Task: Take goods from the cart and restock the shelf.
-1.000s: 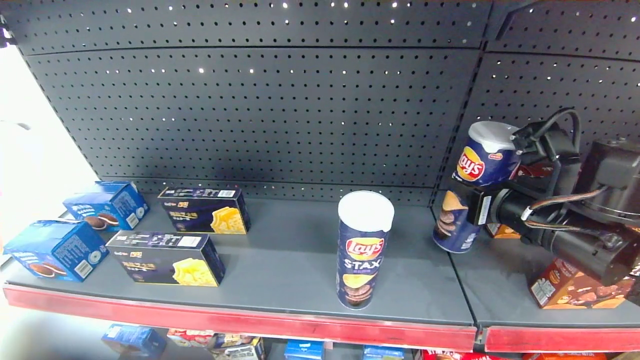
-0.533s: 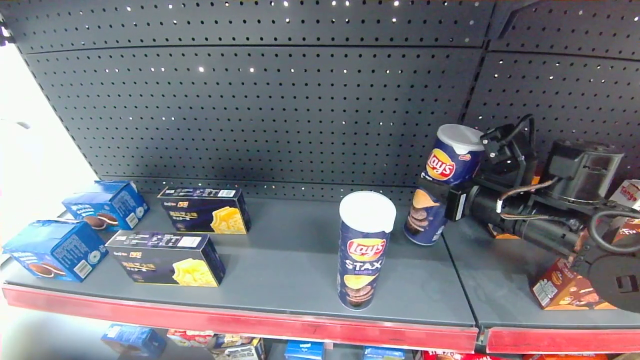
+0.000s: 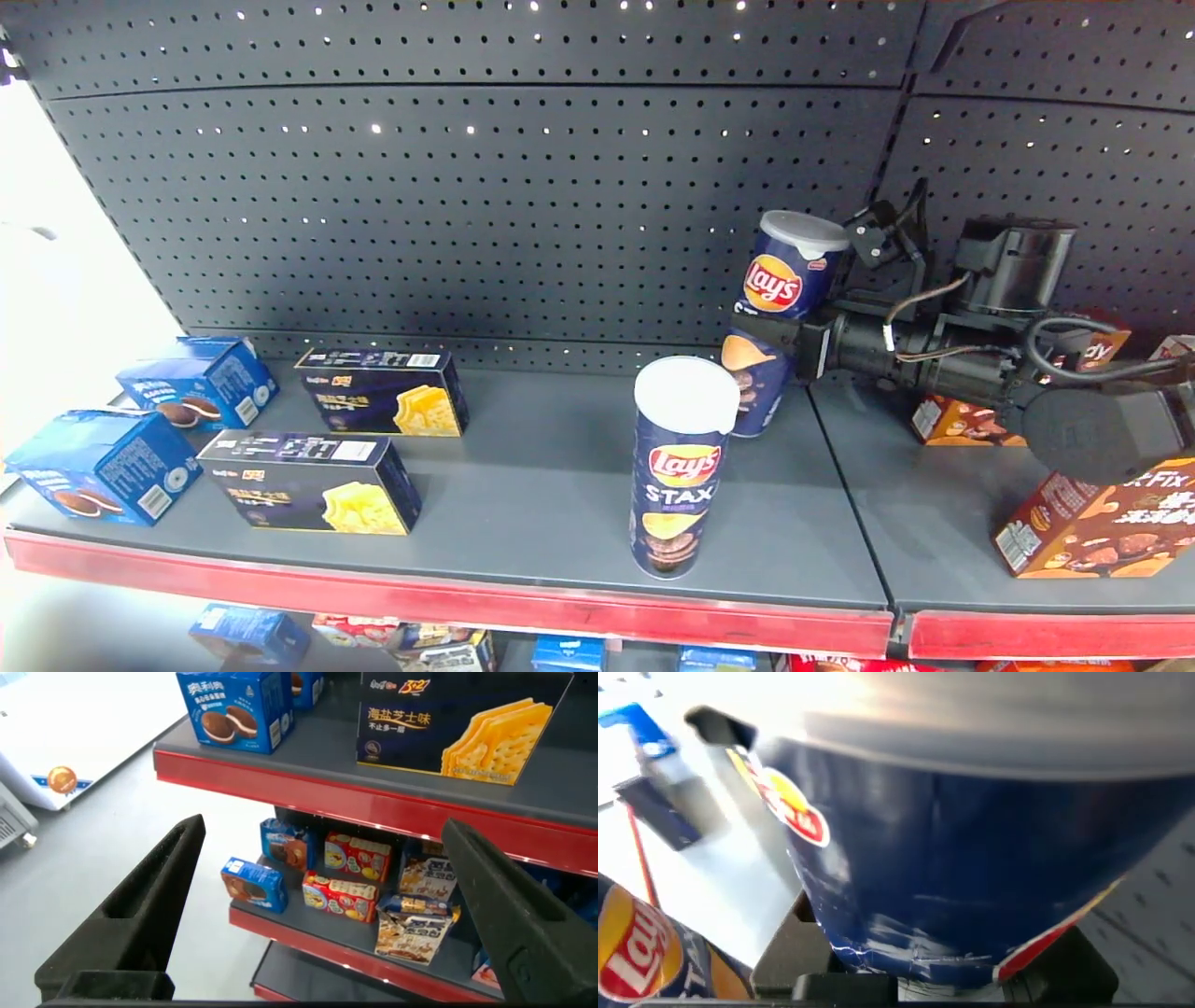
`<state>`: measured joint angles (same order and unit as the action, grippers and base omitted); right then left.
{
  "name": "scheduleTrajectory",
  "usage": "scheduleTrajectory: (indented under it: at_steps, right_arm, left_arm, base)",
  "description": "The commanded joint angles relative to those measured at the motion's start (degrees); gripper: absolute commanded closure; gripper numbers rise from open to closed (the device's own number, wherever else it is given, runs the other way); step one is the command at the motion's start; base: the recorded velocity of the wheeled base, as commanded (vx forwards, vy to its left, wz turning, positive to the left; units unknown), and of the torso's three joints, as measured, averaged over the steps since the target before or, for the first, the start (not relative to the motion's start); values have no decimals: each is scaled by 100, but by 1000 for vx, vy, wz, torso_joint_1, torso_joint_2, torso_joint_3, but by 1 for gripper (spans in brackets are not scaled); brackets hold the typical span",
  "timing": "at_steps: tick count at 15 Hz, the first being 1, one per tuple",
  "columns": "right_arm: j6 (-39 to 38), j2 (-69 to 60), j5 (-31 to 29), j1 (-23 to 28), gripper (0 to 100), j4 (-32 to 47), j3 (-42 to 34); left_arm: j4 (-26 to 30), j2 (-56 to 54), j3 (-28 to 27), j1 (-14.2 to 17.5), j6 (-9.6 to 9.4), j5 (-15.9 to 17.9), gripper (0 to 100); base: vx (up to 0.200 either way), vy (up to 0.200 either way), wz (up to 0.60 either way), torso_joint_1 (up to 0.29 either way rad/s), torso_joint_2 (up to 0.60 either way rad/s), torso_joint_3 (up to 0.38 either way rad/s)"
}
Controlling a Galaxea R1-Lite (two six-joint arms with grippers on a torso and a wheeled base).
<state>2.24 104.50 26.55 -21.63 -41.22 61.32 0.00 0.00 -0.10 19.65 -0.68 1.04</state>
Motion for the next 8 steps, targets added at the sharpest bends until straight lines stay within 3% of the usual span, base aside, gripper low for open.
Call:
scheduleTrajectory:
  at_steps: [1, 8]
  right_arm:
    - [4, 422, 447, 1, 100, 0, 434]
    - [4, 1398, 1695, 44, 100, -44, 1532]
  left_arm:
    - [0, 0, 1, 4, -2, 2, 0]
    - [0, 0, 1, 4, -2, 2, 0]
  base:
    - [0, 0, 0, 0, 0, 0]
    - [0, 0, 0, 0, 0, 0]
